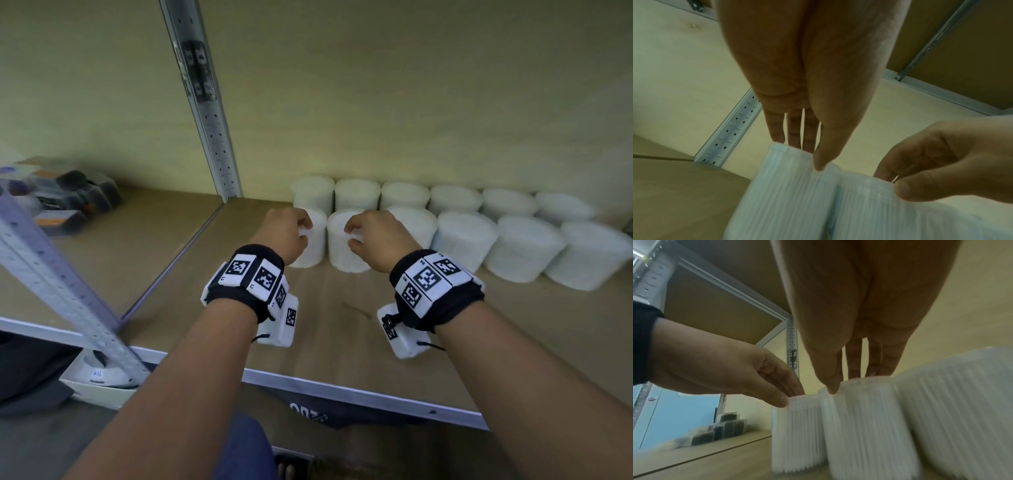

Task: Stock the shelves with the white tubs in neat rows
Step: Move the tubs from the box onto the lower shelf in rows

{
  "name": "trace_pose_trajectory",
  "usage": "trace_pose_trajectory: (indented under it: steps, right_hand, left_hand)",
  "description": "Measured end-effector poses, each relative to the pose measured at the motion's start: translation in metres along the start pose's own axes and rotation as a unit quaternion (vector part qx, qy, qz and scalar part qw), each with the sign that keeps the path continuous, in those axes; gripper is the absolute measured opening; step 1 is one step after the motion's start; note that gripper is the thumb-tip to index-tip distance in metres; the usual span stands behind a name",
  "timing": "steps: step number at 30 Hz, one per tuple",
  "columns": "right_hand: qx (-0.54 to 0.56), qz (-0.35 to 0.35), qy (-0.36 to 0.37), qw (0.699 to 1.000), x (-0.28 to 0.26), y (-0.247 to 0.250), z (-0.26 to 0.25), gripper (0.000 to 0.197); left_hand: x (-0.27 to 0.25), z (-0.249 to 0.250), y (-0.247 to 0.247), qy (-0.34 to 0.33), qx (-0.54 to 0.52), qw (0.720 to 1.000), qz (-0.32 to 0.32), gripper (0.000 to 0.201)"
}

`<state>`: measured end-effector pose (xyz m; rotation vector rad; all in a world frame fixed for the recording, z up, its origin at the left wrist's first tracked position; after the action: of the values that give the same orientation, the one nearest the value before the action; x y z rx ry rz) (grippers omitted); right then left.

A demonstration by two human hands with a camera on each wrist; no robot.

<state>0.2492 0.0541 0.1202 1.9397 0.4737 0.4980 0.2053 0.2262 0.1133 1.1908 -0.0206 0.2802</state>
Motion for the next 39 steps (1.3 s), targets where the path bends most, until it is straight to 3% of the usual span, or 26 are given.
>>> trace_pose_trajectory:
  steps: [21, 31, 39]
  right_hand:
    - [0.004, 0.019, 0.002, 1.000, 0.024, -0.009, 0.014, 0.034]
    - [0.047, -0.029, -0.001, 0.998, 0.019, 0.007, 0.013, 0.041]
    - [0.077, 0.020, -0.019, 0.997, -0.001, 0.051, 0.041, 0.031]
  left_hand:
    - [0.021, -0.003, -0.010, -0.033, -0.001, 0.999, 0.033, 0.029]
    - [0.029, 0.013, 0.013, -0.027, 0.093, 0.992, -0.084, 0.041]
    - [0.031, 0.070, 0.026, -0.067, 0.040, 0.995, -0.059, 0.041]
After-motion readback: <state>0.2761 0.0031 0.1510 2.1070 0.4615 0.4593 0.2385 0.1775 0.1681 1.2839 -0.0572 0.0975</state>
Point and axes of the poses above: each hand's wrist, its own x-axis towards the middle knuckle, its own y-axis out of the back of the hand, z = x × y, the point moved 1 cm from there along x, towards the middle knuckle, and after that the axes turned 4 degrees about x, right-handed, at the moved point
